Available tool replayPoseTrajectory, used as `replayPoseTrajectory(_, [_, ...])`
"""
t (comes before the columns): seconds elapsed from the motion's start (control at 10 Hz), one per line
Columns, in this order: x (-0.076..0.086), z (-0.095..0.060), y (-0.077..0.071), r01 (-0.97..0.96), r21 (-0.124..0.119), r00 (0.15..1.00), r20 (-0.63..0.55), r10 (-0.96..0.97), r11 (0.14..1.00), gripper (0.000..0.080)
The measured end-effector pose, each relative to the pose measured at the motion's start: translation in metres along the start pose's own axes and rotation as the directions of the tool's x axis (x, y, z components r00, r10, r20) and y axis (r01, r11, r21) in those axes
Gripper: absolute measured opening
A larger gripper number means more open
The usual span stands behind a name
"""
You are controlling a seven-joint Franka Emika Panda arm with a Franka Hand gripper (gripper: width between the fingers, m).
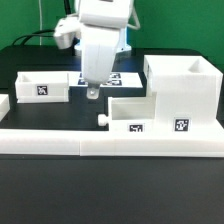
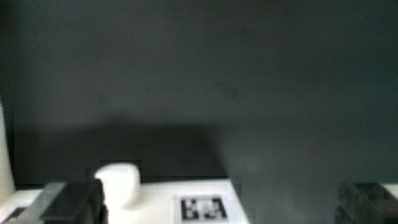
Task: Assemble drawer
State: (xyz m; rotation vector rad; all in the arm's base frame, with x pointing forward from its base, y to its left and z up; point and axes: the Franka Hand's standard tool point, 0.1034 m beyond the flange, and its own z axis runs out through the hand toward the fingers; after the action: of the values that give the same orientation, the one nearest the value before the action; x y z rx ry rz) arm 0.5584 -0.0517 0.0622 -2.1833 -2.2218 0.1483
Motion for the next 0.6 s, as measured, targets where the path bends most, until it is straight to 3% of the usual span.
replayPoseTrajectory(0.1, [-0.010,-0.001,0.008,-0.003,-0.006,0.999,-0.042,0.002,1.000,0.0649])
replayPoseTrajectory(0.3, [-0.012,0.003,0.013,-0.009,-0.010,0.995,-0.098,0.008,1.000,0.0649])
replayPoseTrajectory(0.6, [-0.013,0.018,0.006,-0.005,0.028,0.980,-0.200,0.010,1.000,0.0649])
